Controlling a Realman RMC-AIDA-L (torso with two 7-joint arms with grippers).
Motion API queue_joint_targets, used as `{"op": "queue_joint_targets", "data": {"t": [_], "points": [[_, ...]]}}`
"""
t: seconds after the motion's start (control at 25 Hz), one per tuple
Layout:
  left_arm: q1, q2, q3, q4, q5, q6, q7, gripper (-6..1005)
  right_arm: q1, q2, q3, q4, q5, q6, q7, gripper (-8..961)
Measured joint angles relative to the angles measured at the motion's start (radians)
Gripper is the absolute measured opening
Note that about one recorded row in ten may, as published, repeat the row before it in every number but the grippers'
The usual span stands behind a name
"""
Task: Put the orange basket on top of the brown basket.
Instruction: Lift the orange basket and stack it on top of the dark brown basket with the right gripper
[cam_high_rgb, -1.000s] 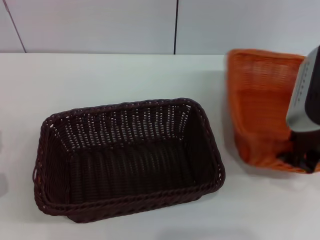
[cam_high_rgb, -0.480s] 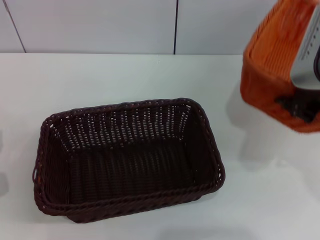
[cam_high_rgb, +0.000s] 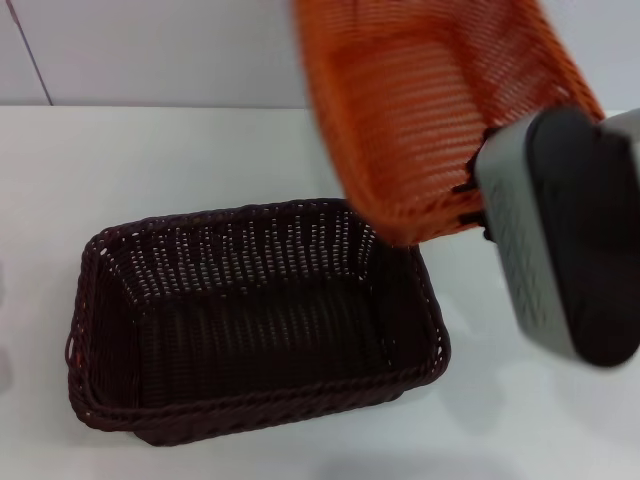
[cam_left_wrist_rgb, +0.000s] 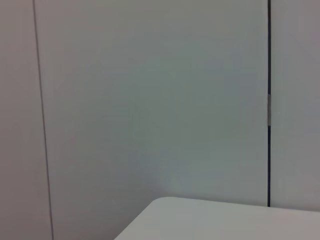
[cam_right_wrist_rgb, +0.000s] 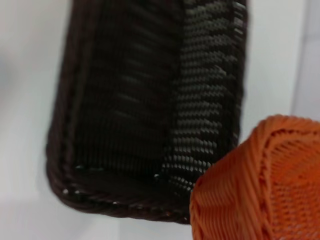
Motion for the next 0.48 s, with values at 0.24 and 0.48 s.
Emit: {"op": "queue_joint_targets", "data": {"t": [0.24, 0.48], "points": [[-0.001, 0.001, -0.003, 0.000, -0.001, 0.004, -0.024, 695, -0.006, -0.002, -0.076, 0.001, -0.007, 0.017, -0.164, 162], [-0.008, 0.001, -0.002, -0.006, -0.002, 0.004, -0.025, 695, -0.120, 0.003, -0.127, -0.004, -0.018, 0.118, -0.431, 162]]}}
